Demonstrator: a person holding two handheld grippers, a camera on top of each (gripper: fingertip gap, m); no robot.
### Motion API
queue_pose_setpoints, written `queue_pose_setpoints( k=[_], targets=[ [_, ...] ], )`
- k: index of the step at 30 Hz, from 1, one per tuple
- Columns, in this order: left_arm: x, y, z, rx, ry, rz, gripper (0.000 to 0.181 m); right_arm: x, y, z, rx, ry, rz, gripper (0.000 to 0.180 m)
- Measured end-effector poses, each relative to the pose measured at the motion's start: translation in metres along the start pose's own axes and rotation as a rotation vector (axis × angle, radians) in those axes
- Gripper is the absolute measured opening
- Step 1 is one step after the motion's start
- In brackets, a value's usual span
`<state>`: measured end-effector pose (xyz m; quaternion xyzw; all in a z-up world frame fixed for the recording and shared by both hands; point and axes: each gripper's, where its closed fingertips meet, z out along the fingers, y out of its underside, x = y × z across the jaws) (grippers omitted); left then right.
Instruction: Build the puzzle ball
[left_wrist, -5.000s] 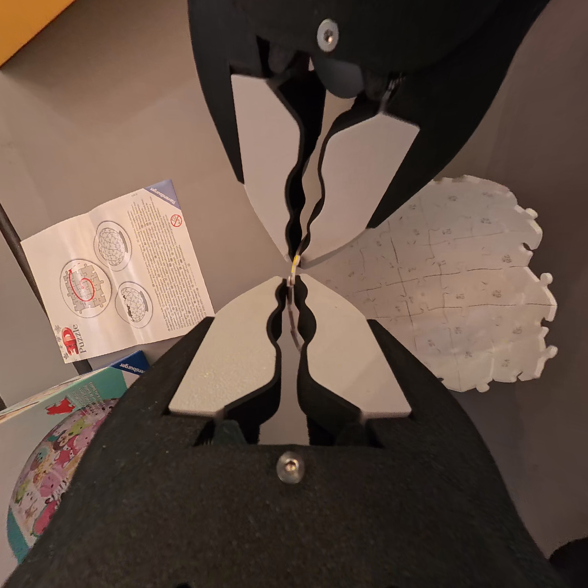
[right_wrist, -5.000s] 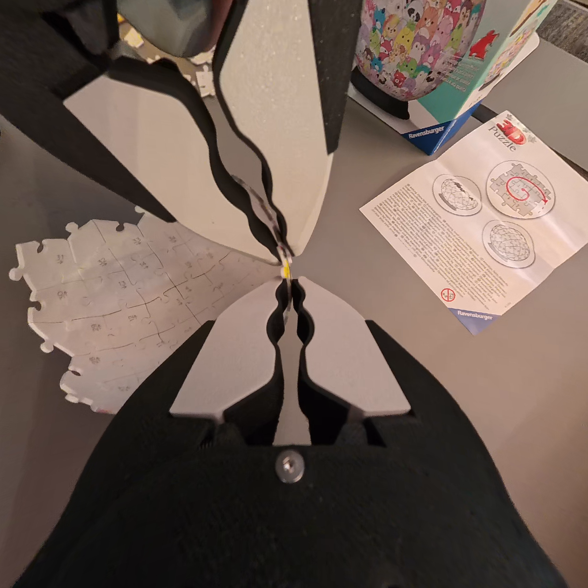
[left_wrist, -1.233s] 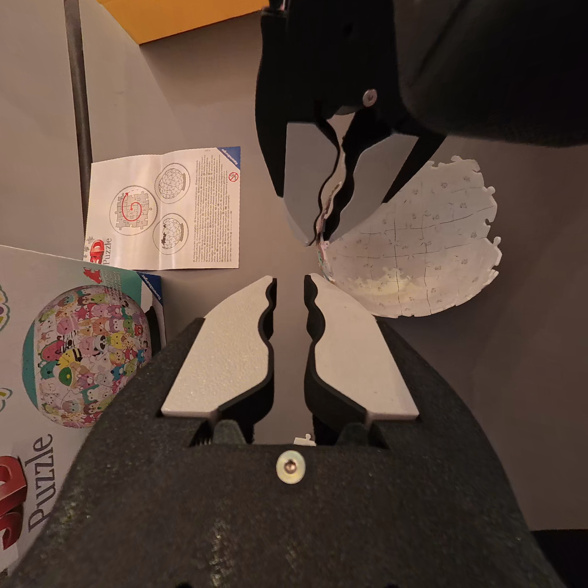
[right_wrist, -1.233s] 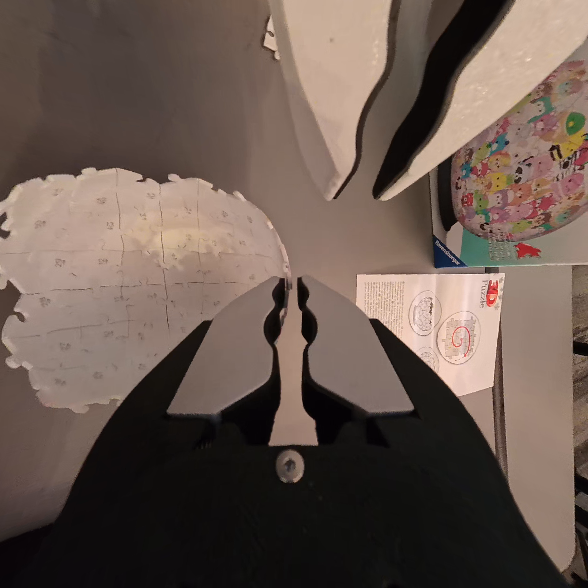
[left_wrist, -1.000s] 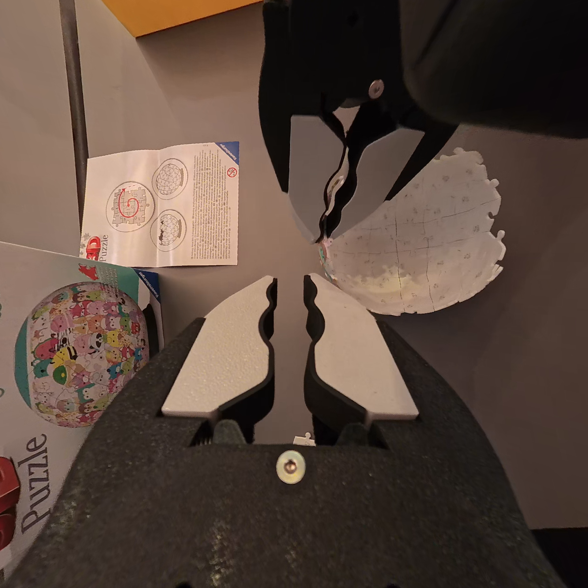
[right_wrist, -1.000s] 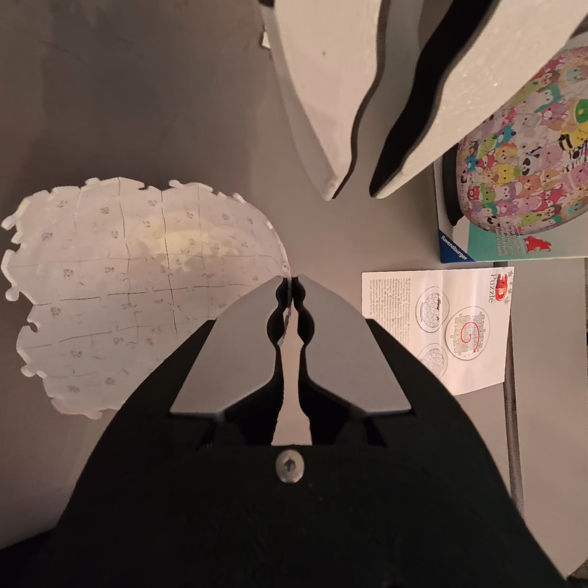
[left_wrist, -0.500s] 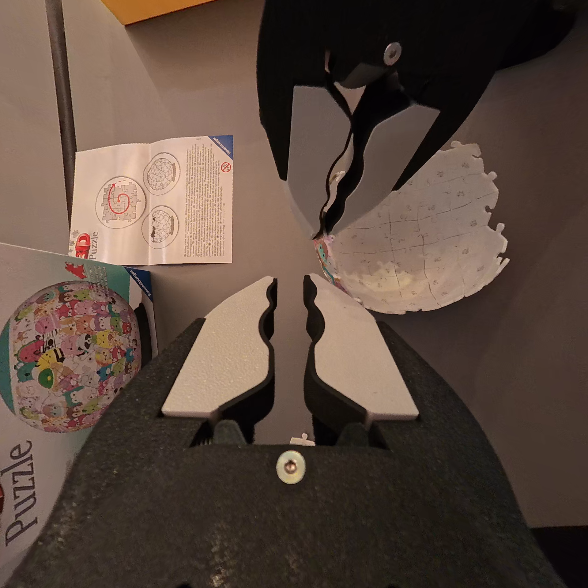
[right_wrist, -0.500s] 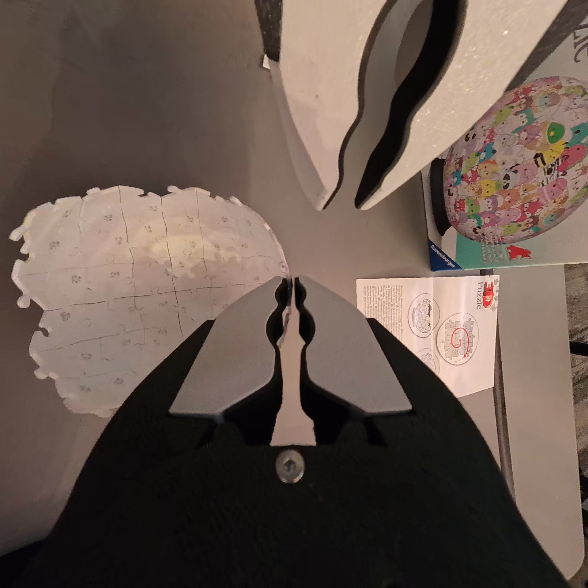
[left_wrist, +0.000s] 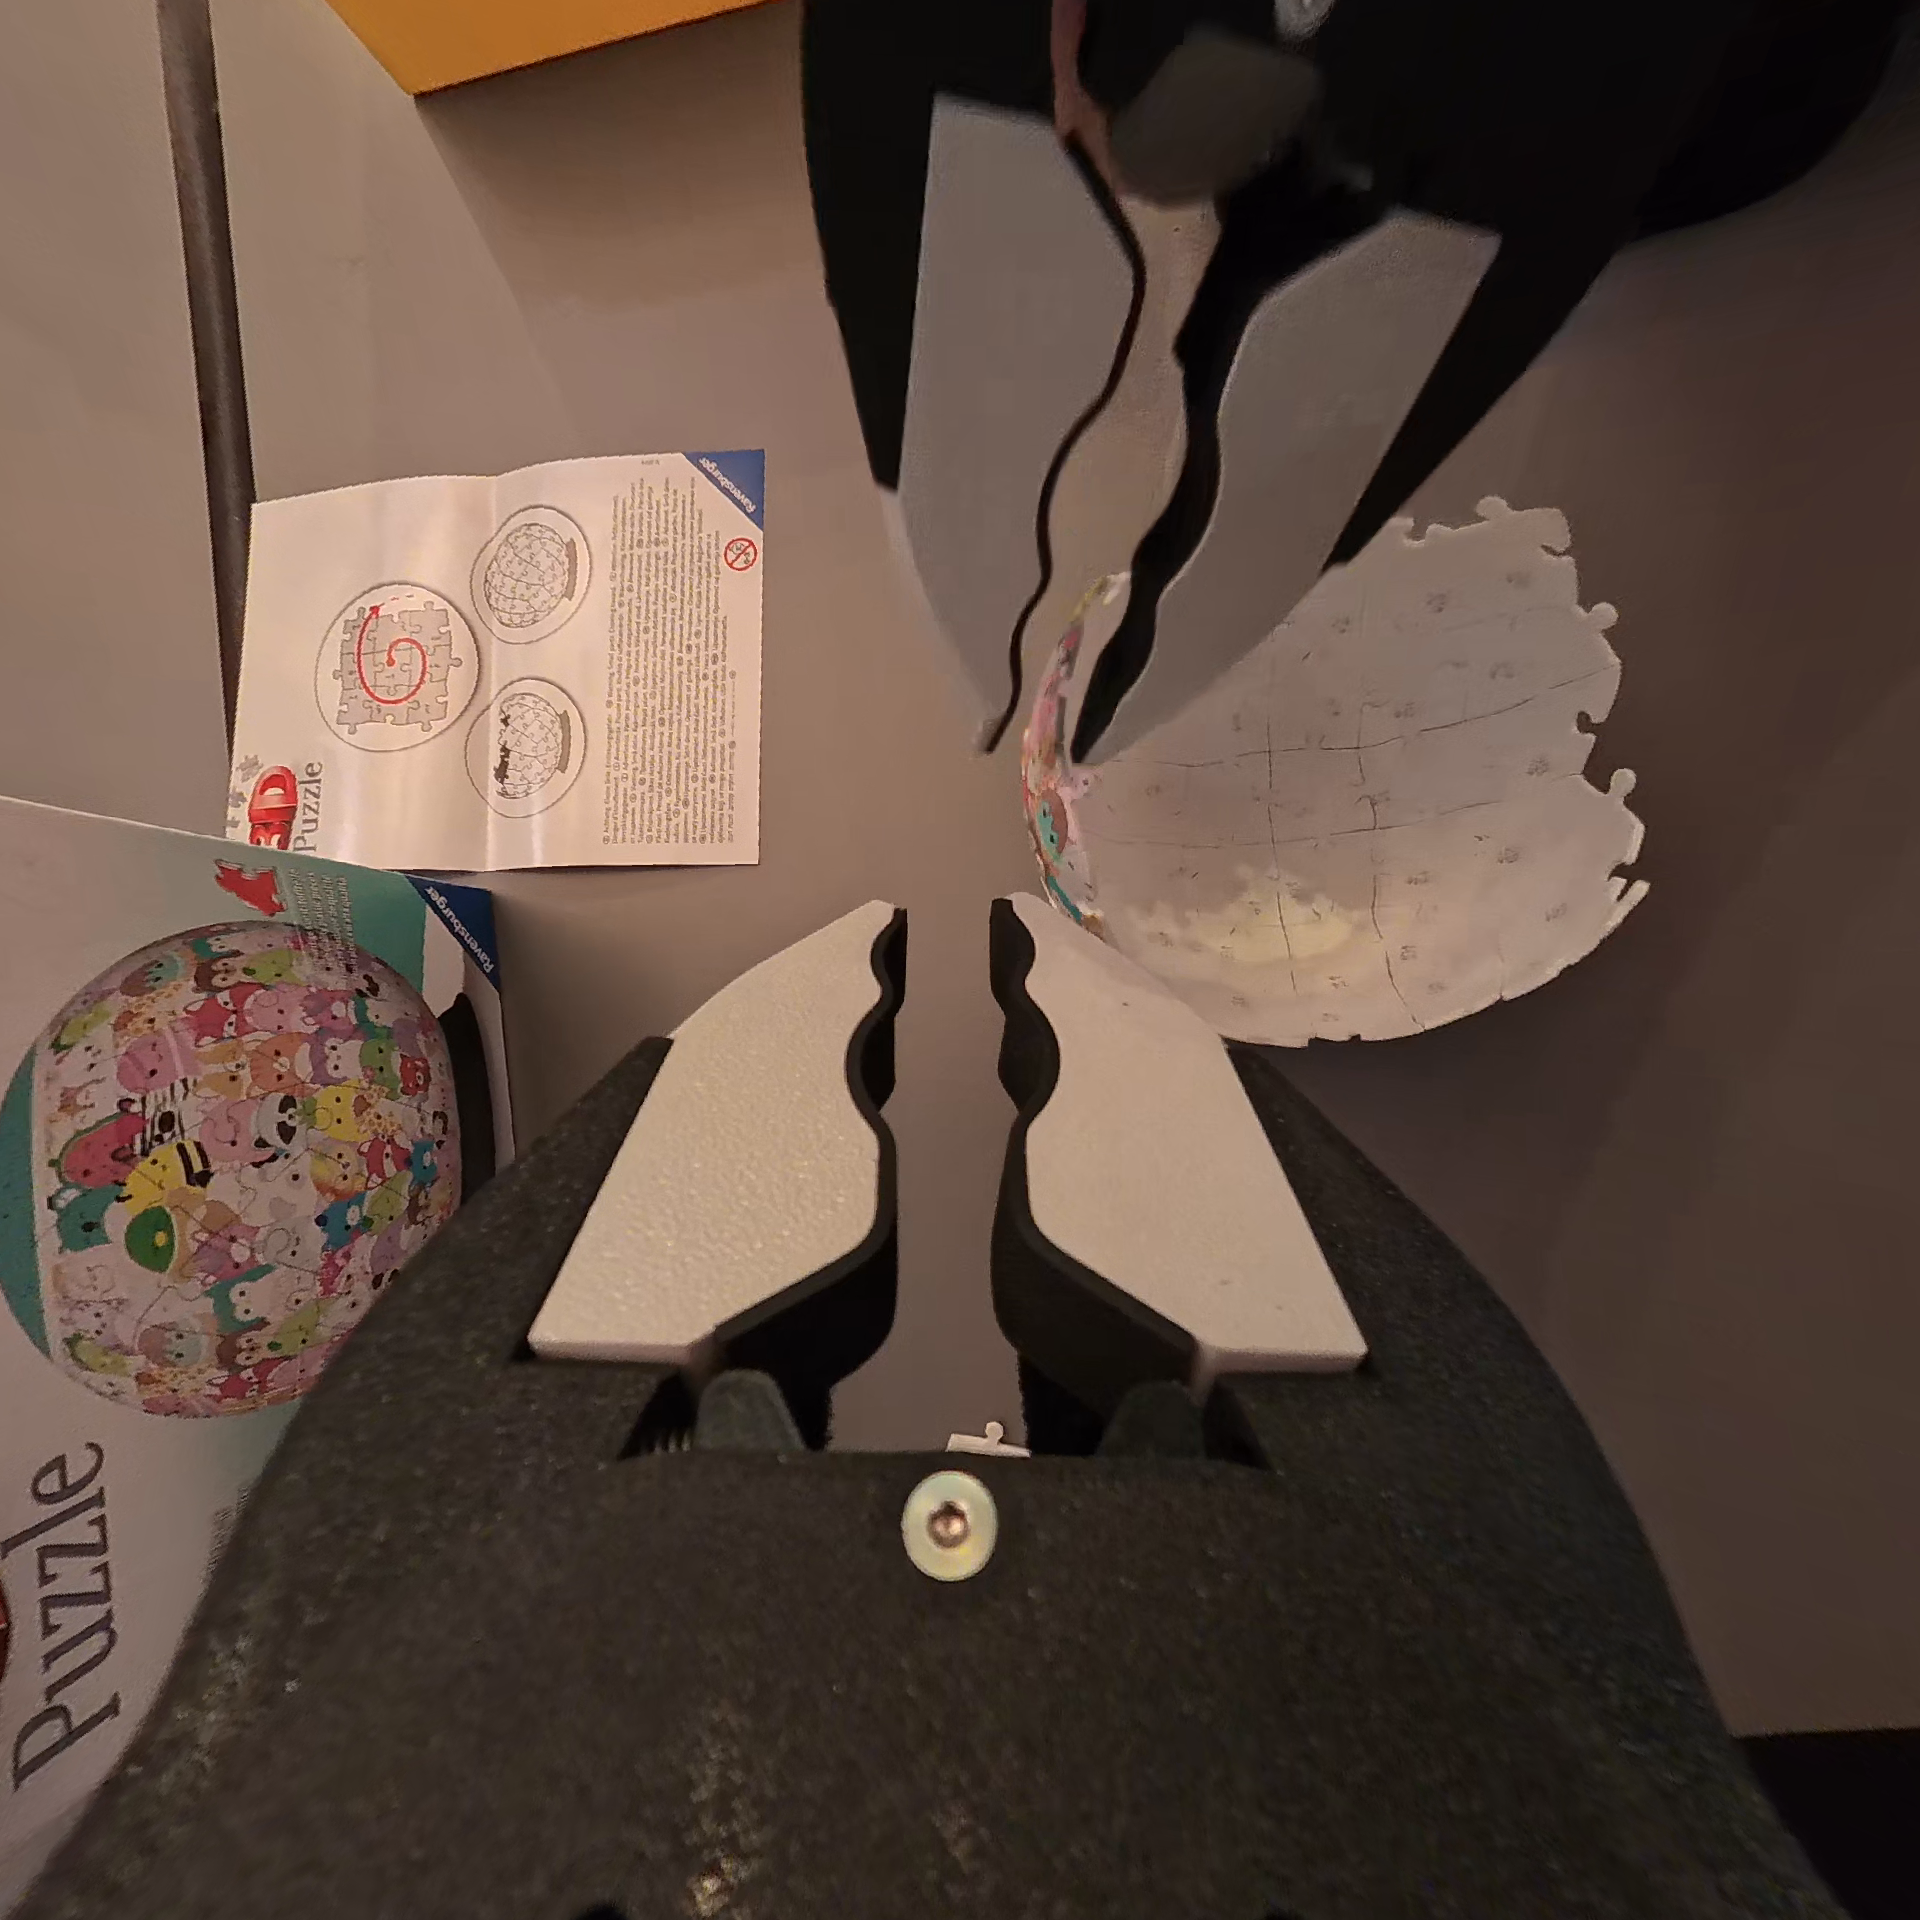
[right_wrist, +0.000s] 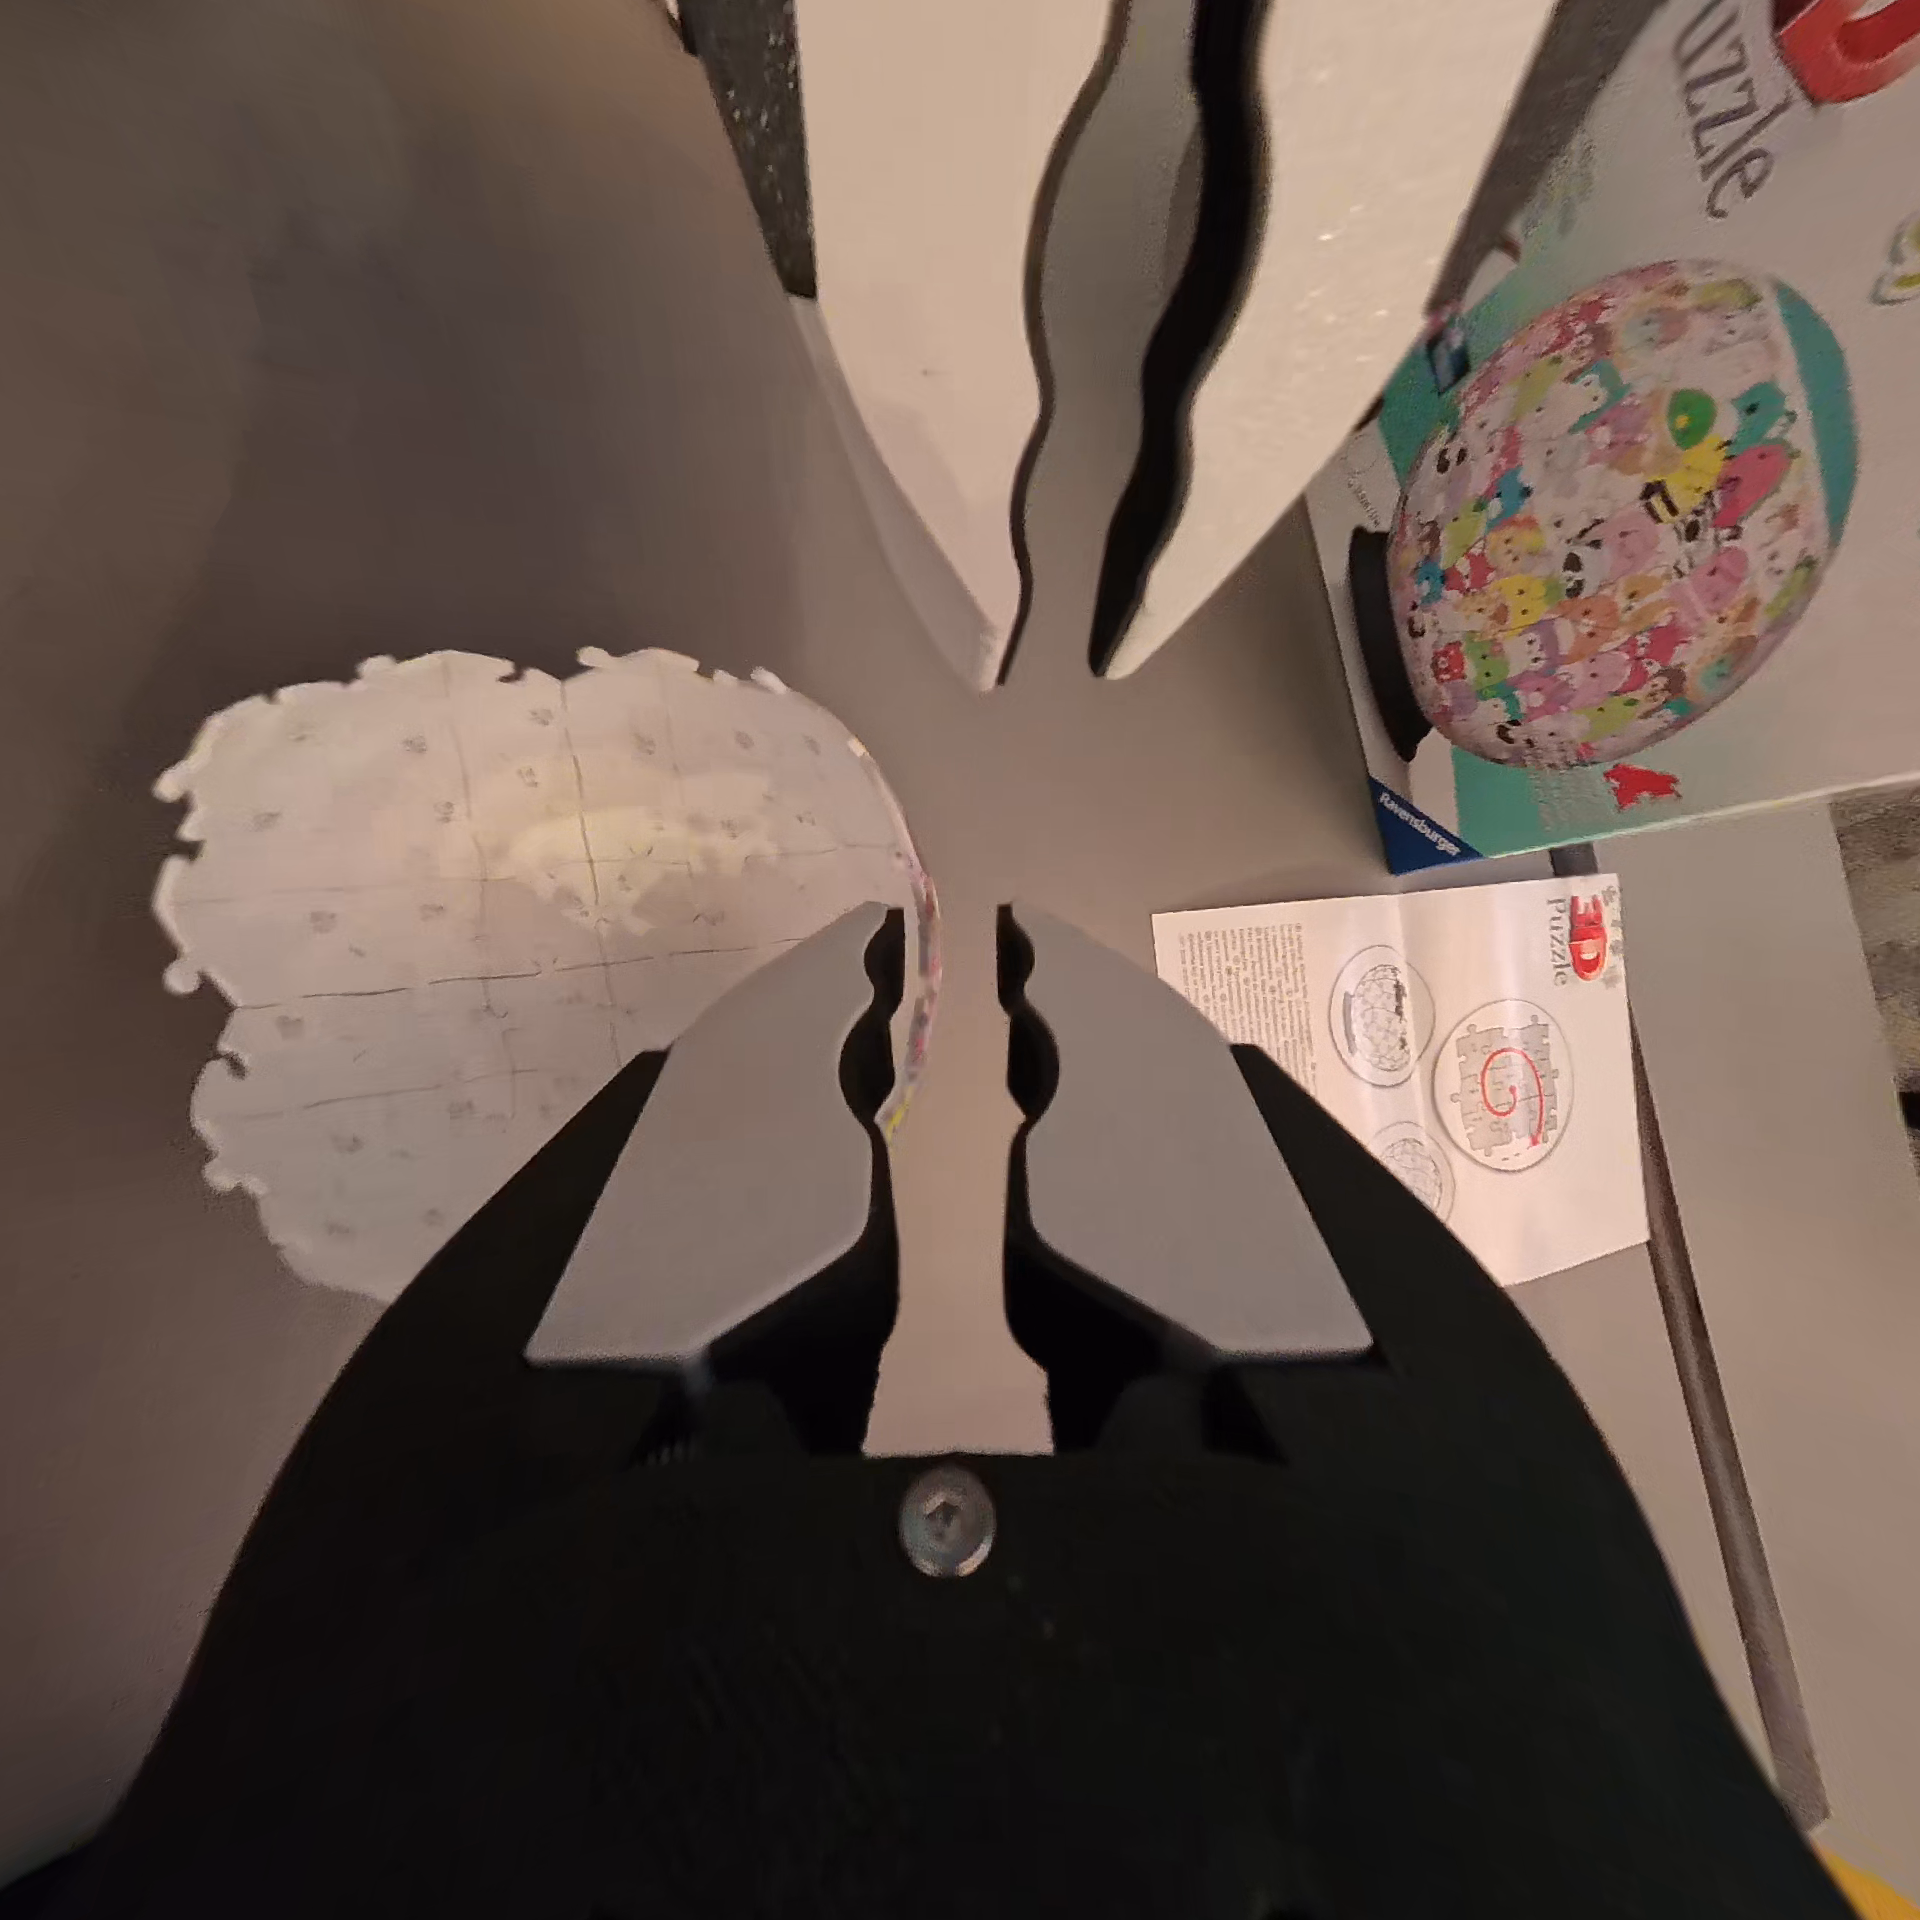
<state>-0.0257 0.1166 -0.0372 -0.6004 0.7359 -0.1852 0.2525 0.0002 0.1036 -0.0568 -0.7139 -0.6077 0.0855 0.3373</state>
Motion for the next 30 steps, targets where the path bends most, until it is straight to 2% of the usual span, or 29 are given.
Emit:
queue_pose_setpoints(
  k=[4, 12, 18, 23, 27, 30],
  targets=[
    [-0.001, -0.001, -0.002, 0.004, -0.002, -0.002, 0.015, 0.009, 0.005, -0.014, 0.023, 0.013, 0.04, 0.02],
    [0.001, -0.002, 0.001, -0.006, 0.004, 0.001, 0.015, 0.0, 0.015, 0.004, -0.058, 0.01, 0.011, 0.026],
    [0.002, -0.001, 0.004, -0.01, 0.009, 0.0, 0.015, 0.001, 0.015, 0.0, -0.057, 0.047, 0.006, 0.027],
    [0.004, 0.004, 0.006, -0.01, 0.005, -0.01, 0.015, 0.001, 0.026, -0.006, -0.043, 0.1, 0.097, 0.041],
    [0.003, 0.008, 0.009, -0.013, 0.005, -0.025, 0.015, 0.003, 0.04, 0.004, -0.093, 0.15, 0.17, 0.042],
    [0.003, 0.007, 0.01, -0.015, 0.004, -0.021, 0.015, 0.001, 0.044, 0.01, -0.119, 0.118, 0.224, 0.038]
  ],
)
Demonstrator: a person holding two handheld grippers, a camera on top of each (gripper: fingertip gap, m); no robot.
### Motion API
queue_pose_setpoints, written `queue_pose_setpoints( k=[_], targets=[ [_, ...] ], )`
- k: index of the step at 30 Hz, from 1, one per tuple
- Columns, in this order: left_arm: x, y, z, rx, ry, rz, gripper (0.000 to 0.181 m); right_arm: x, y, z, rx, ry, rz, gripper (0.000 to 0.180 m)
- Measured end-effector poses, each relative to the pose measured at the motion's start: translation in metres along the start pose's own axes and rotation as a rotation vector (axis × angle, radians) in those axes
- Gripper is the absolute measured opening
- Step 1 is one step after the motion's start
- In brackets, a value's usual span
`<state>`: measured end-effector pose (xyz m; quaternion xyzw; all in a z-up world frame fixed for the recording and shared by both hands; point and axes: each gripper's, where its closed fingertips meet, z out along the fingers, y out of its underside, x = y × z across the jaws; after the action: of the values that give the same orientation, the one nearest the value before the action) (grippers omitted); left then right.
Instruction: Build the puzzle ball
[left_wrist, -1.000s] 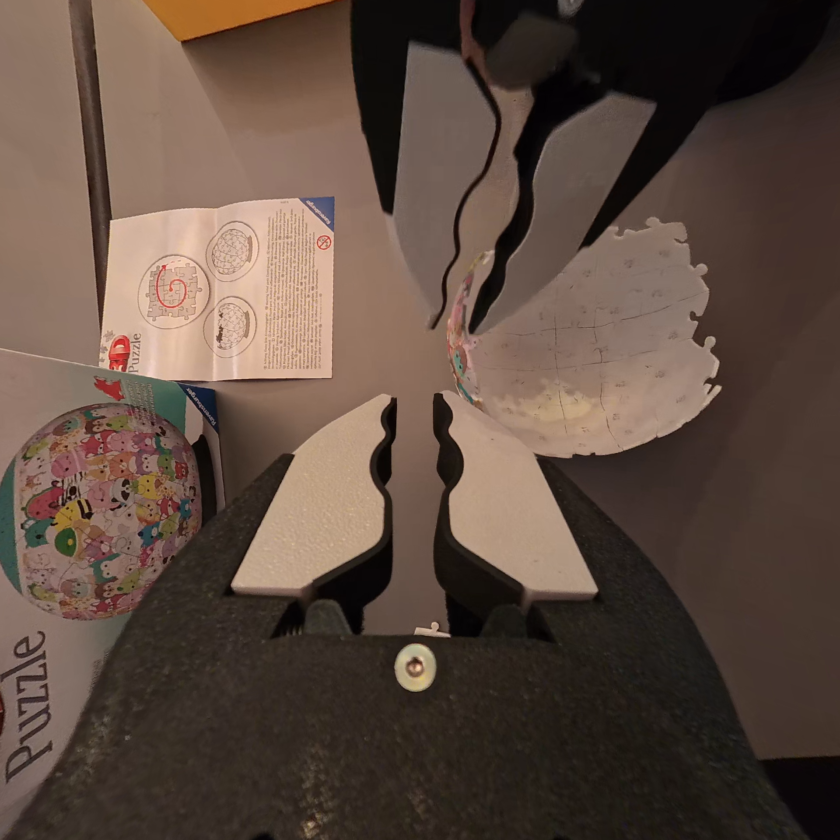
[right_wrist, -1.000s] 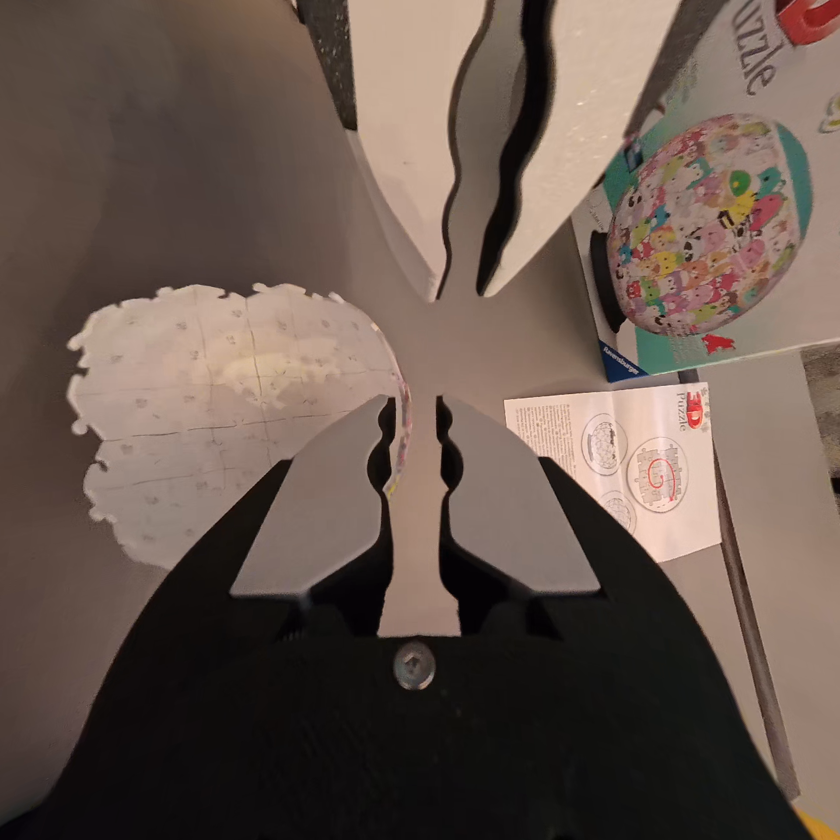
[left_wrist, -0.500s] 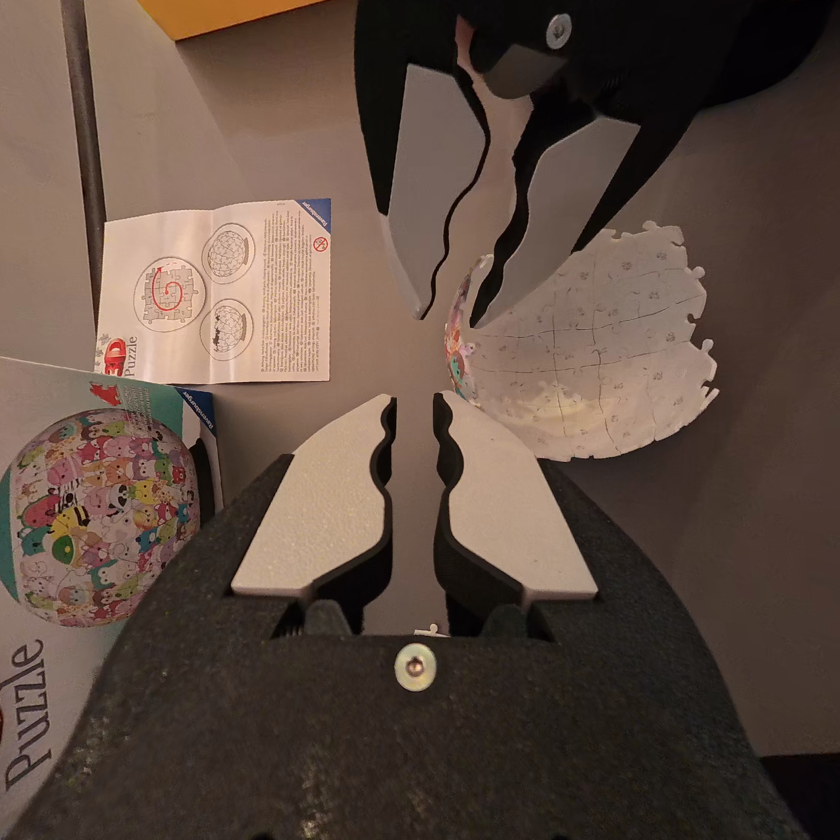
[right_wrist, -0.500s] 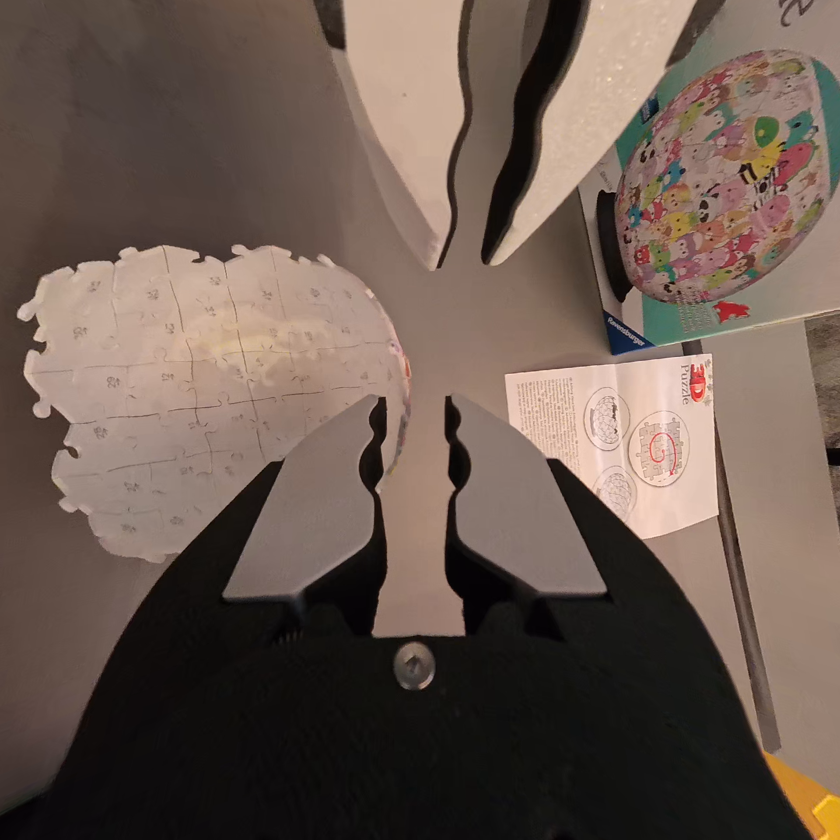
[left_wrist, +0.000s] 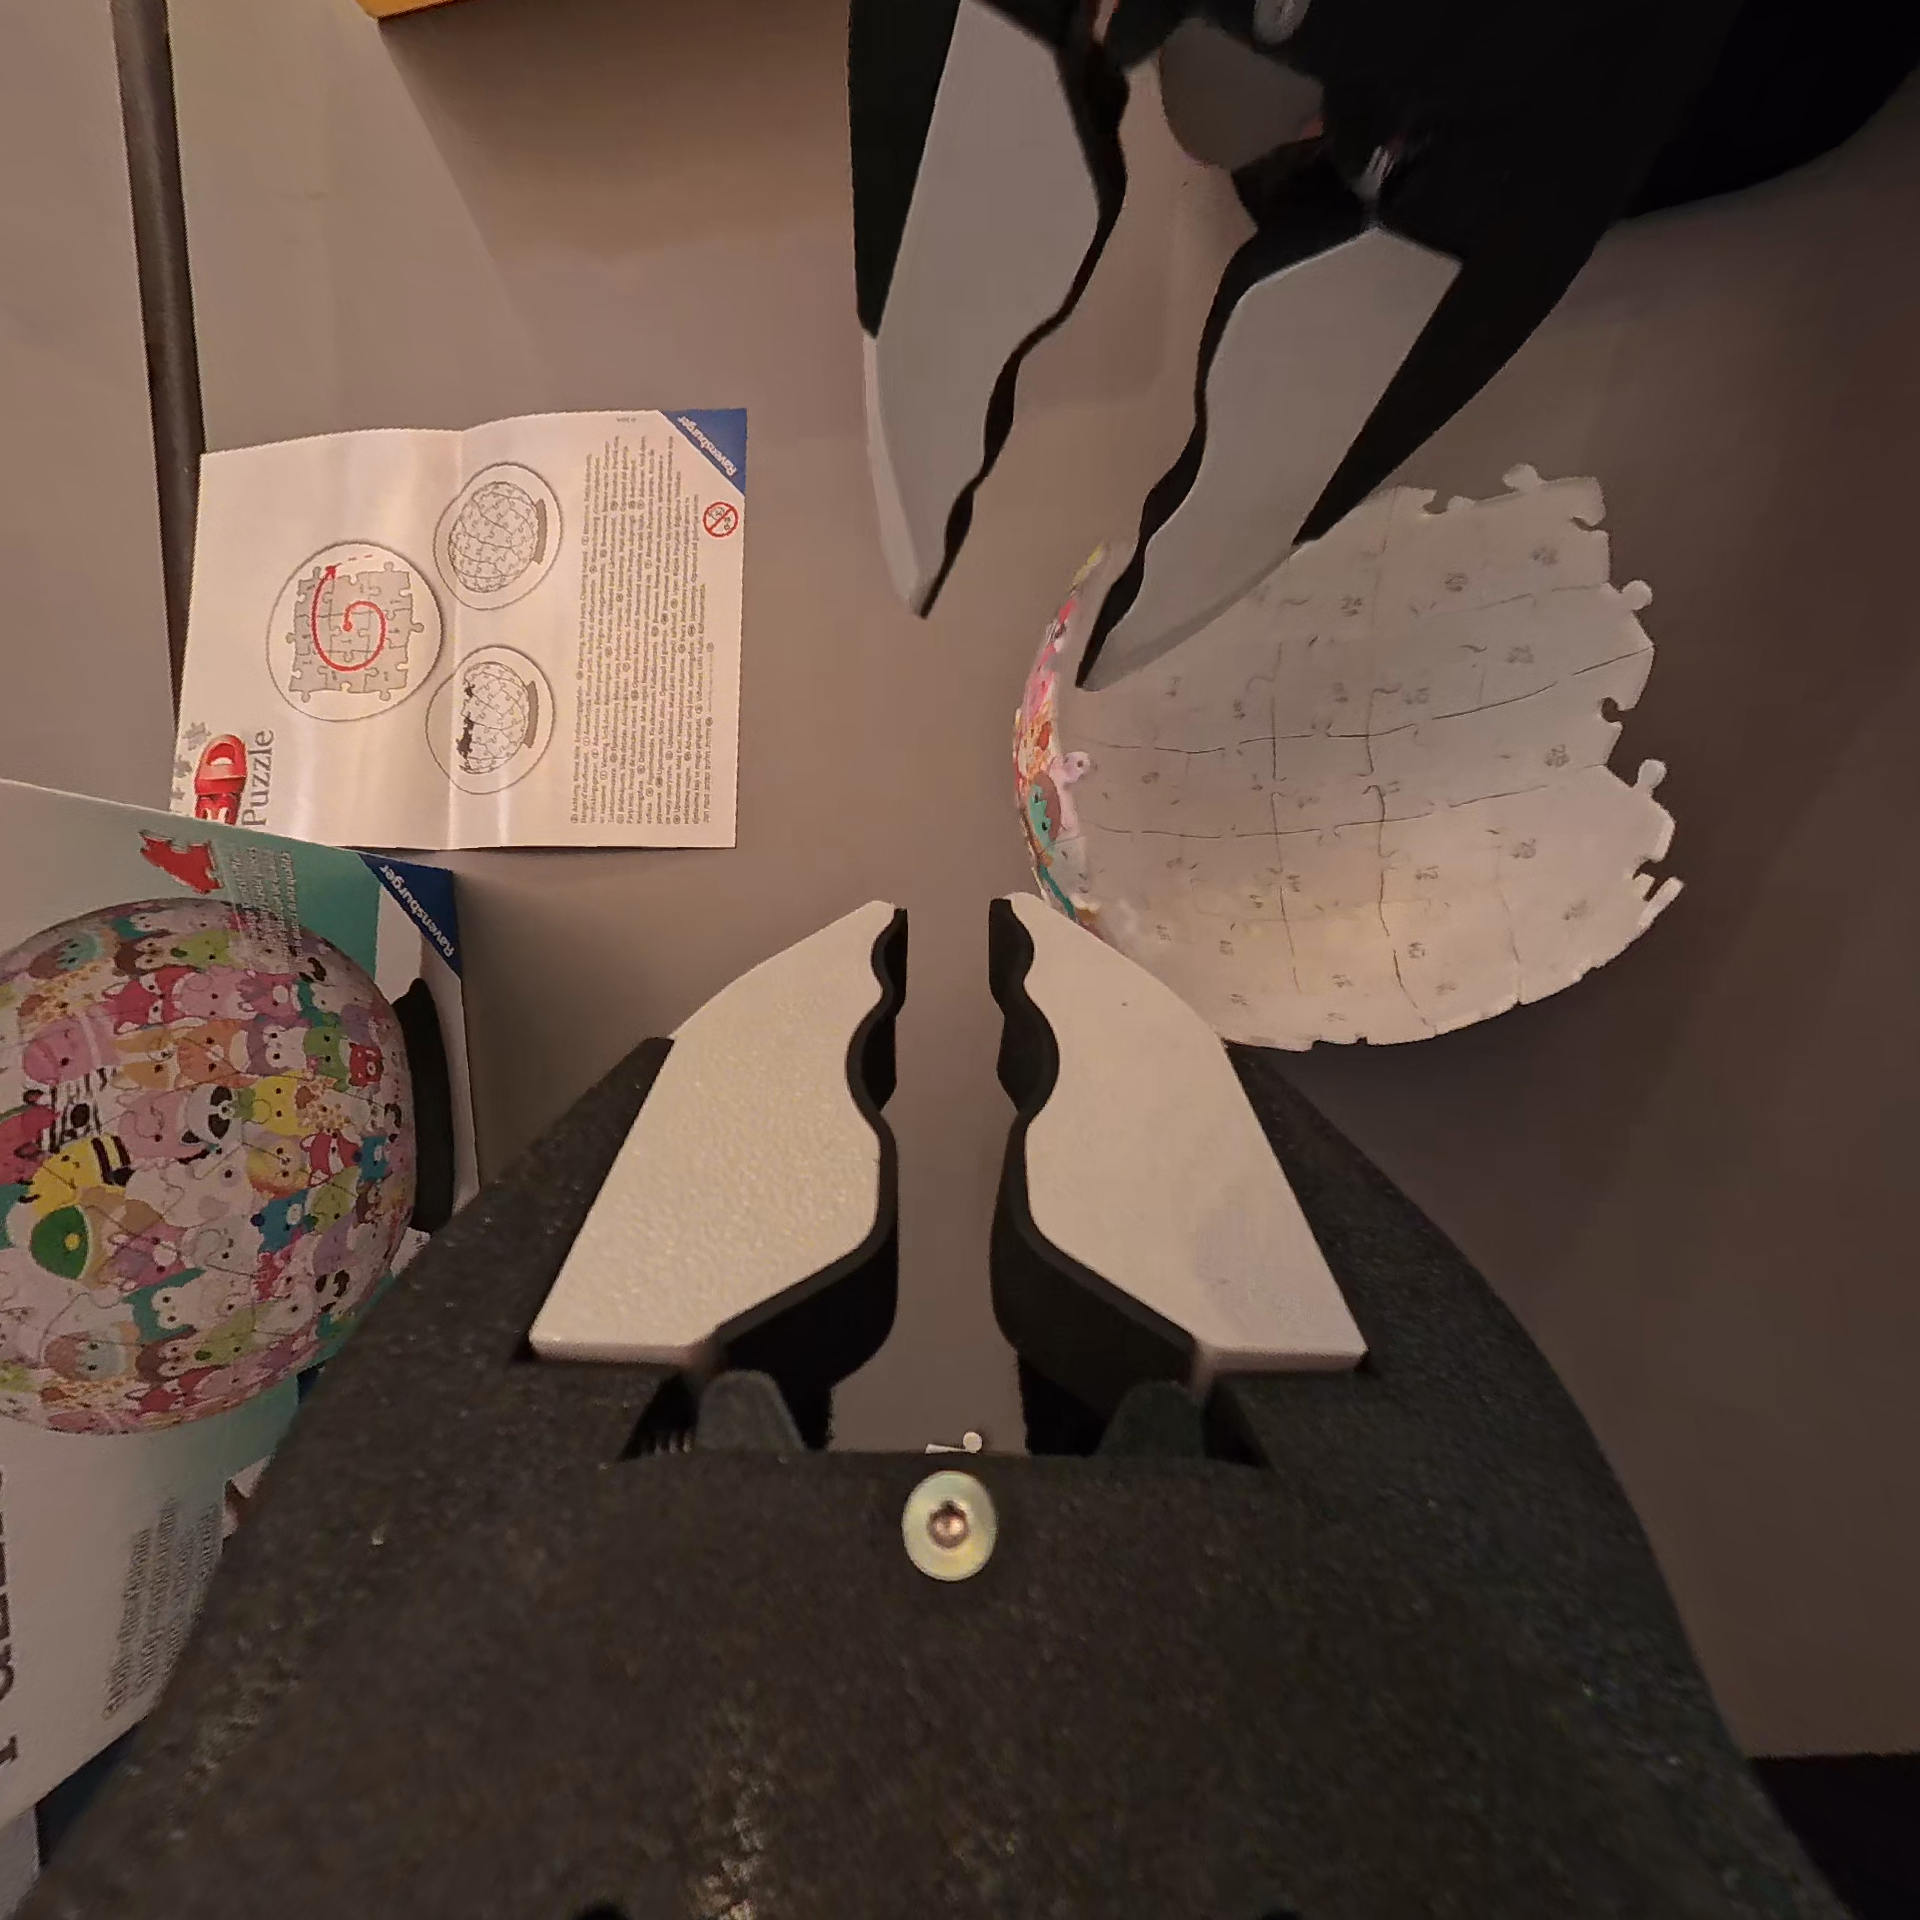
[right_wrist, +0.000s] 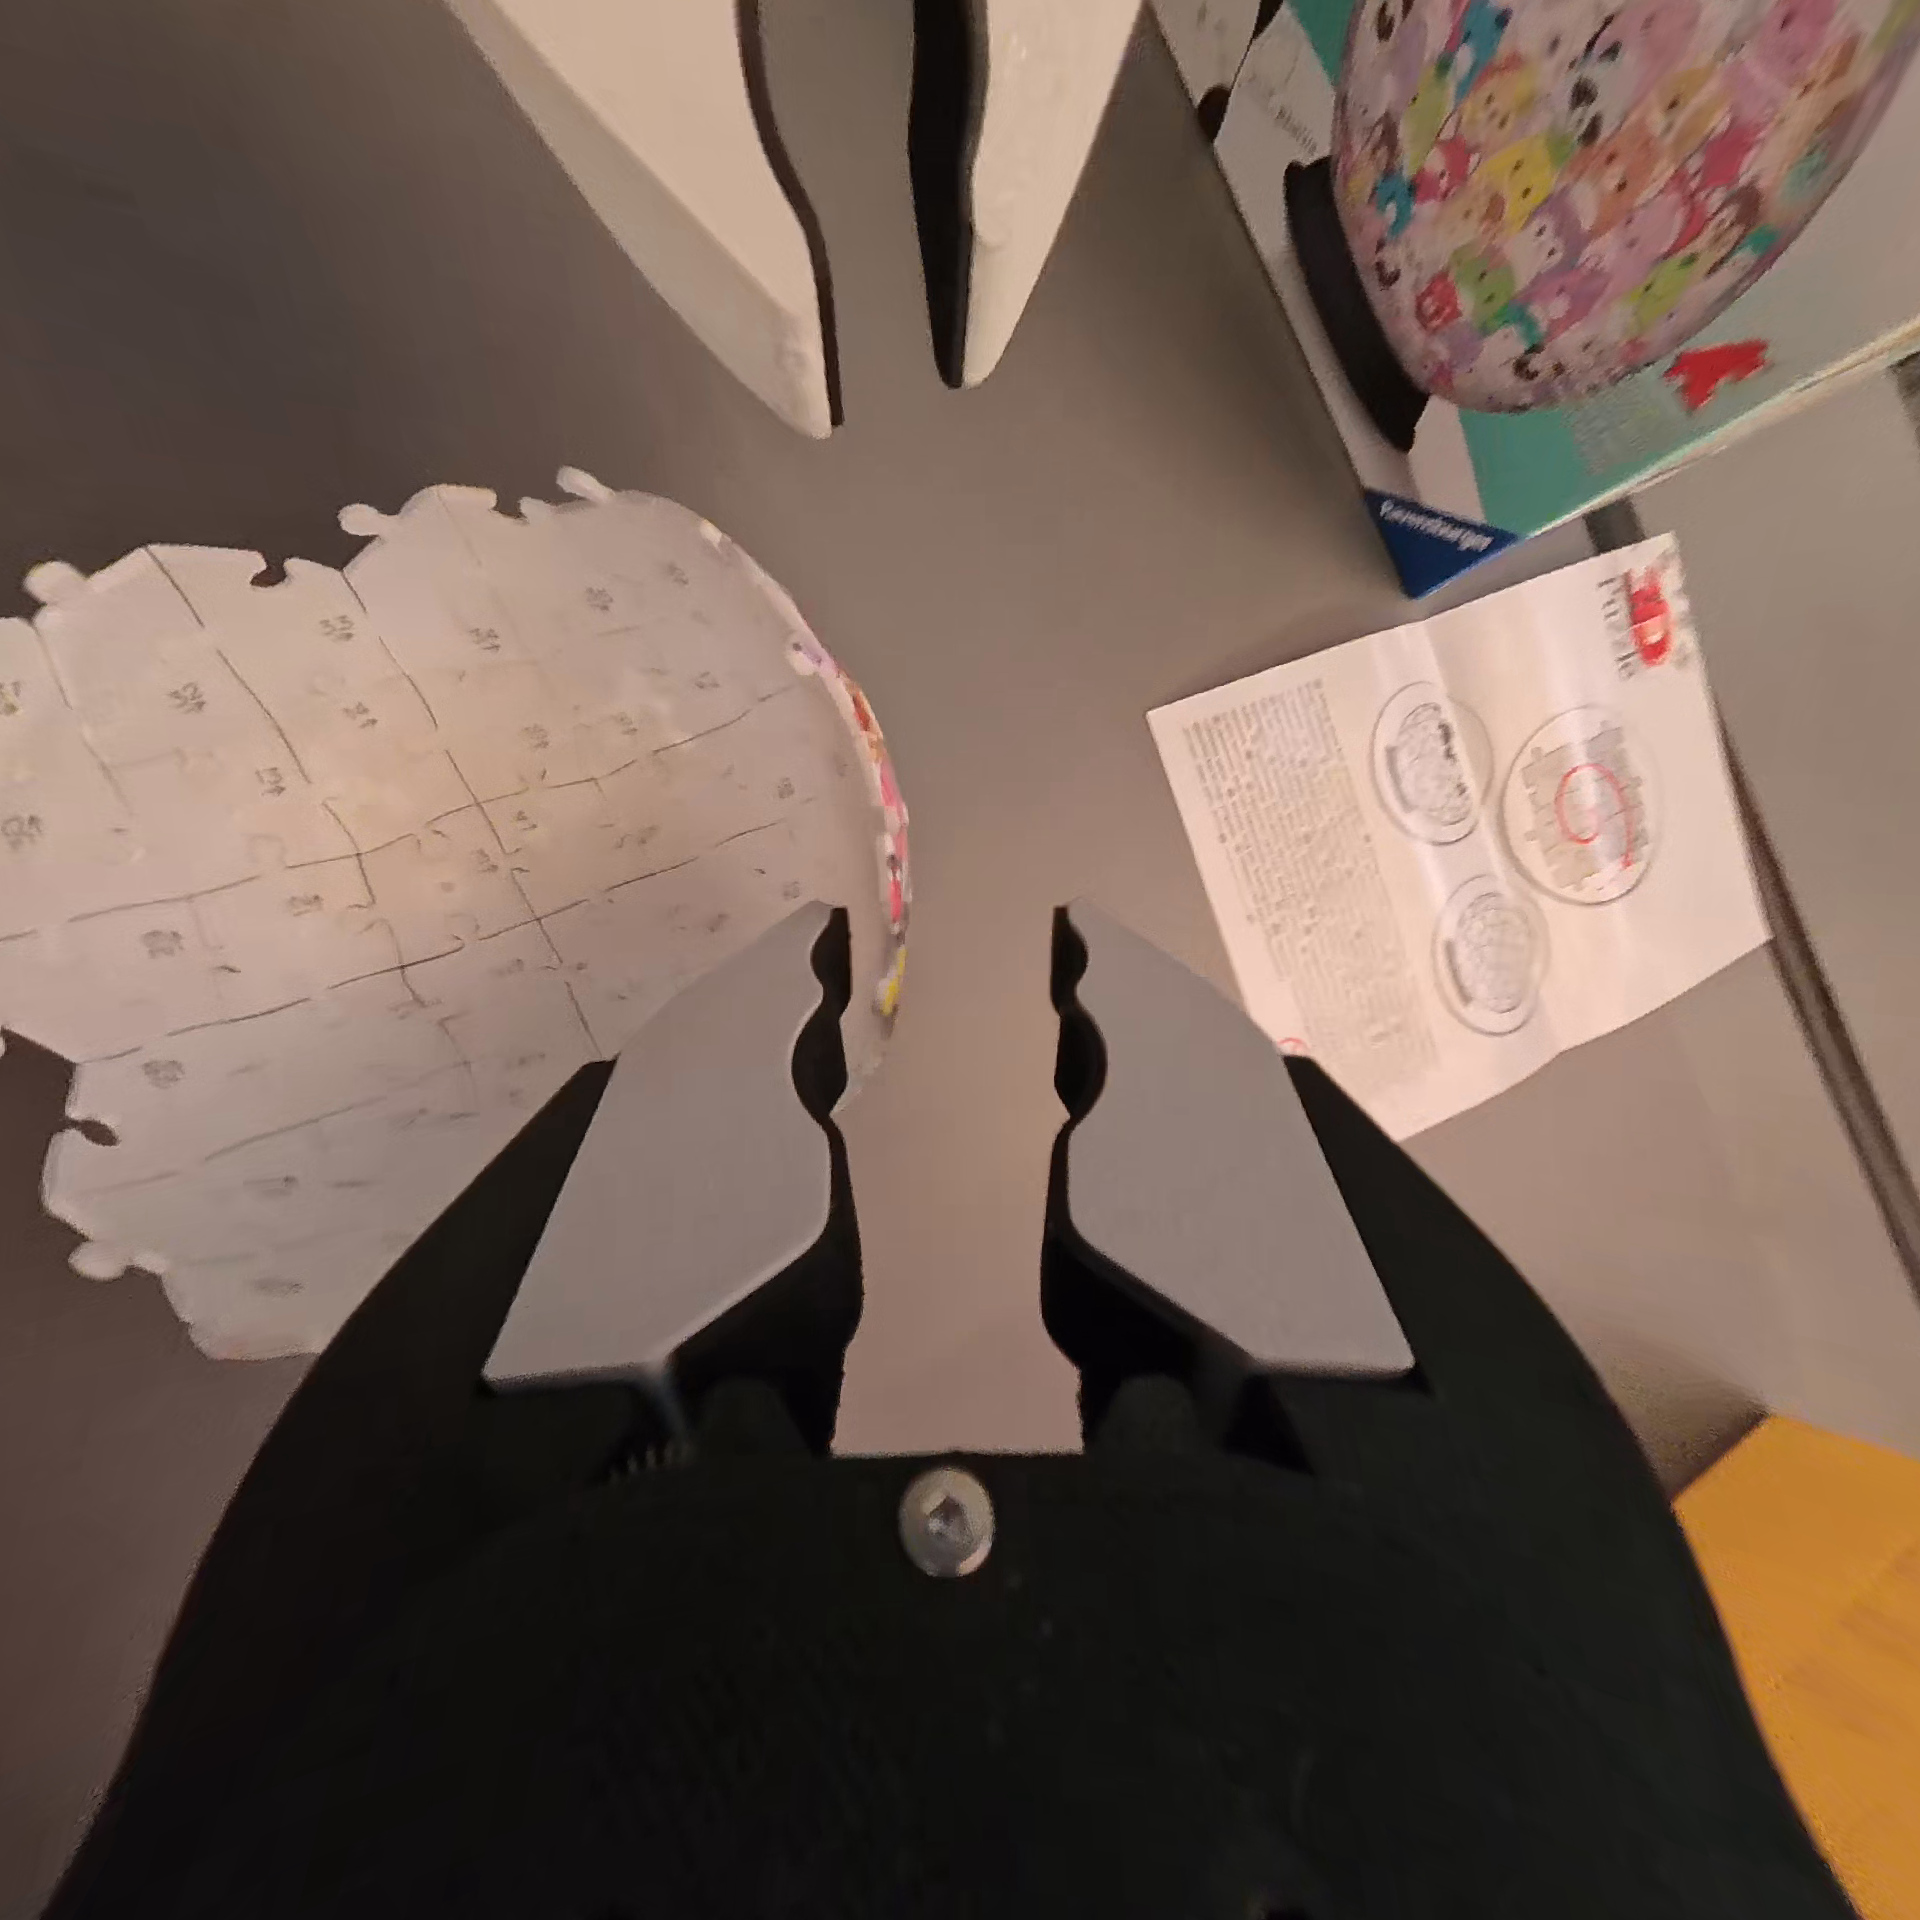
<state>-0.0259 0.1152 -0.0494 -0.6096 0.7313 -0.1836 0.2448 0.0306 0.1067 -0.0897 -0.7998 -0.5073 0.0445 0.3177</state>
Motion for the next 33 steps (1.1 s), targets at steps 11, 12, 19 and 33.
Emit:
queue_pose_setpoints(
  k=[11, 12, 19, 33],
  targets=[
    [-0.001, 0.003, -0.003, -0.01, -0.008, 0.001, 0.014, -0.006, 0.008, 0.013, -0.065, -0.056, 0.124, 0.02],
    [-0.001, 0.003, -0.003, -0.012, -0.007, 0.0, 0.014, -0.007, 0.008, 0.013, -0.07, -0.066, 0.131, 0.018],
    [-0.002, 0.005, -0.002, -0.021, -0.012, 0.003, 0.014, -0.01, 0.006, 0.015, -0.104, -0.099, 0.192, 0.012],
    [-0.002, 0.004, -0.003, -0.017, -0.014, 0.004, 0.014, -0.004, 0.008, 0.011, -0.115, -0.069, 0.215, 0.005]
  ],
)
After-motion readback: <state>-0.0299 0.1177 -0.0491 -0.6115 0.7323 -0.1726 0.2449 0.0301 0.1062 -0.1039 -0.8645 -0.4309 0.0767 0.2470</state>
